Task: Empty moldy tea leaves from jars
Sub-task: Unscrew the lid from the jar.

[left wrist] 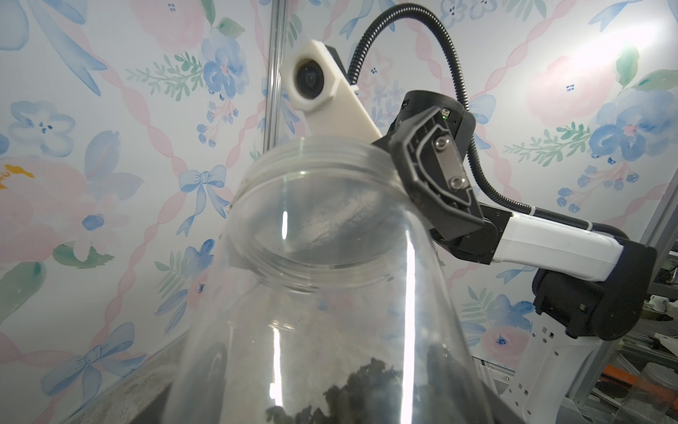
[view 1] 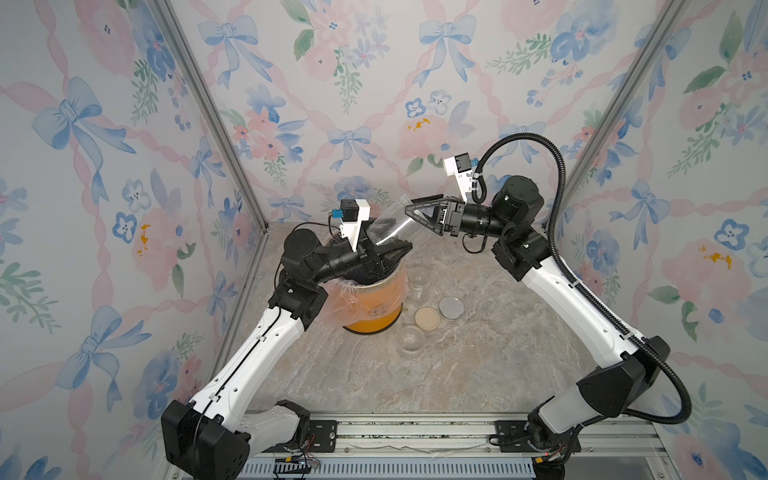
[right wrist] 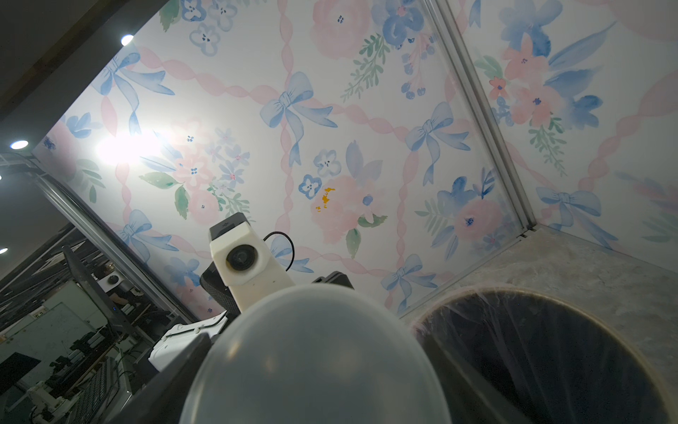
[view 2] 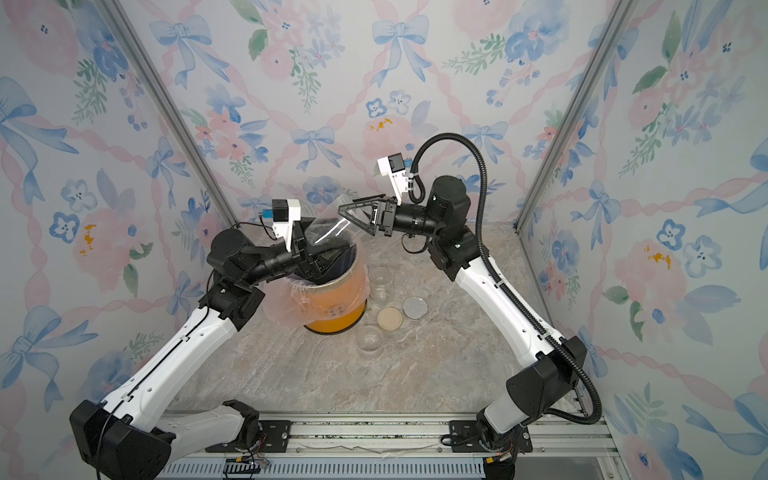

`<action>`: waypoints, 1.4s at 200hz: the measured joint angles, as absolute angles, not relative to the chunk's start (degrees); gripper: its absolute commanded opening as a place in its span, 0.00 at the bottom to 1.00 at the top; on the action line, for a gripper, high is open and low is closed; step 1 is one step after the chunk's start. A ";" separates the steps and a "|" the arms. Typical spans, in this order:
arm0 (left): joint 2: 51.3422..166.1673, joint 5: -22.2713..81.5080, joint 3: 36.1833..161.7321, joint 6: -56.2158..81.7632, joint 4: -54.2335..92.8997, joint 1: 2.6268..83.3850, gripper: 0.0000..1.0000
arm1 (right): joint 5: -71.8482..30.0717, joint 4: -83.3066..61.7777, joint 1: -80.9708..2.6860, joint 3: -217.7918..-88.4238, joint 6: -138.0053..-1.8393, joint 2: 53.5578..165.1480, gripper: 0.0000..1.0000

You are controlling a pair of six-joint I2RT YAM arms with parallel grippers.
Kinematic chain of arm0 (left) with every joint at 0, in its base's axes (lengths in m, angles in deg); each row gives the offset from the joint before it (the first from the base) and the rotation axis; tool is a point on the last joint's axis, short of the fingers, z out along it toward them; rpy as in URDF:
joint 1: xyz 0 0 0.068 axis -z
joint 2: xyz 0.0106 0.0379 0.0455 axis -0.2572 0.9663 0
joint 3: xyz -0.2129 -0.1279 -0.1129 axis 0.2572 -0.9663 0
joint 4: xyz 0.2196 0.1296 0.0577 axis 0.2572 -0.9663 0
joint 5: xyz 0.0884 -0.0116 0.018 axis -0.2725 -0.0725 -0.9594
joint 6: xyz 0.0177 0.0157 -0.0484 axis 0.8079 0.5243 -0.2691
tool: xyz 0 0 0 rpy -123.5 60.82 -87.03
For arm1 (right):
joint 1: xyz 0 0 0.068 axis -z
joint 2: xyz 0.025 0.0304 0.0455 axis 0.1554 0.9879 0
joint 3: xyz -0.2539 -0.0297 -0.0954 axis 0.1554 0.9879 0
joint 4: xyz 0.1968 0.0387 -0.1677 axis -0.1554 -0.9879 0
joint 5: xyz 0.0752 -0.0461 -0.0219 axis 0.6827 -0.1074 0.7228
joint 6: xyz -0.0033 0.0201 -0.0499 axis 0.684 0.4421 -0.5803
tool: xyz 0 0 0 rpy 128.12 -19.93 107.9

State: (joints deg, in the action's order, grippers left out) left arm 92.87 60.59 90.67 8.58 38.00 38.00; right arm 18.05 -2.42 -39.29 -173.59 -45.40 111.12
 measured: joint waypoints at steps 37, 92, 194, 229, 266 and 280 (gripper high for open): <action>92.87 61.29 90.65 8.48 38.09 37.58 0.39 | 17.18 -2.94 -40.45 -173.59 -46.34 111.10 0.72; 92.55 60.81 90.56 8.24 38.94 37.26 0.39 | 15.97 -3.57 -41.34 -174.42 -48.35 111.10 0.98; 92.09 55.32 90.56 9.22 40.63 36.51 0.39 | 16.24 -7.84 -42.39 -174.13 -51.84 110.66 0.96; 92.98 52.20 91.35 15.78 40.06 36.51 0.39 | 15.23 -11.29 -42.39 -171.36 -53.61 107.56 0.97; 95.89 48.57 94.41 24.10 39.25 36.47 0.39 | 12.87 -15.16 -42.44 -165.94 -54.99 101.72 0.97; 96.33 47.32 95.19 27.38 39.01 36.47 0.39 | 10.38 -17.65 -42.44 -165.28 -55.21 99.97 0.96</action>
State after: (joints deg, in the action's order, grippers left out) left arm 96.33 47.32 95.19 27.38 39.01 36.47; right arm 10.38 -17.65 -42.44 -165.28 -55.21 99.97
